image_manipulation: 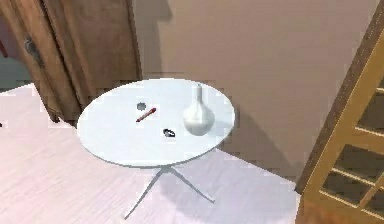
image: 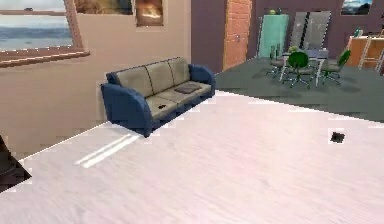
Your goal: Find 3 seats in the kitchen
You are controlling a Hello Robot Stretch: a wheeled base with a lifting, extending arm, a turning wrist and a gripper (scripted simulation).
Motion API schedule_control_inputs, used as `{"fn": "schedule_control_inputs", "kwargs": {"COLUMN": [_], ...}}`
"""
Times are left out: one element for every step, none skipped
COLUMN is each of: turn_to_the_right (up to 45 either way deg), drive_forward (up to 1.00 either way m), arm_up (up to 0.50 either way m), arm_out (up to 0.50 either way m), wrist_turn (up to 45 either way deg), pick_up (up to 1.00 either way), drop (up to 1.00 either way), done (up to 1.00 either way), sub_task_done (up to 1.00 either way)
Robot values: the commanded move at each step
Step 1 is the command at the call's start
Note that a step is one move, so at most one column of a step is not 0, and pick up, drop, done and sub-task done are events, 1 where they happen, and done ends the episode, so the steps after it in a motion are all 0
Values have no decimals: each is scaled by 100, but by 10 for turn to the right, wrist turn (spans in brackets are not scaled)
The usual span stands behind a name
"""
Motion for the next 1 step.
{"fn": "schedule_control_inputs", "kwargs": {"turn_to_the_right": [0], "drive_forward": [40], "arm_up": [0], "arm_out": [0], "wrist_turn": [0], "pick_up": [0], "drop": [0], "done": [0], "sub_task_done": [0]}}
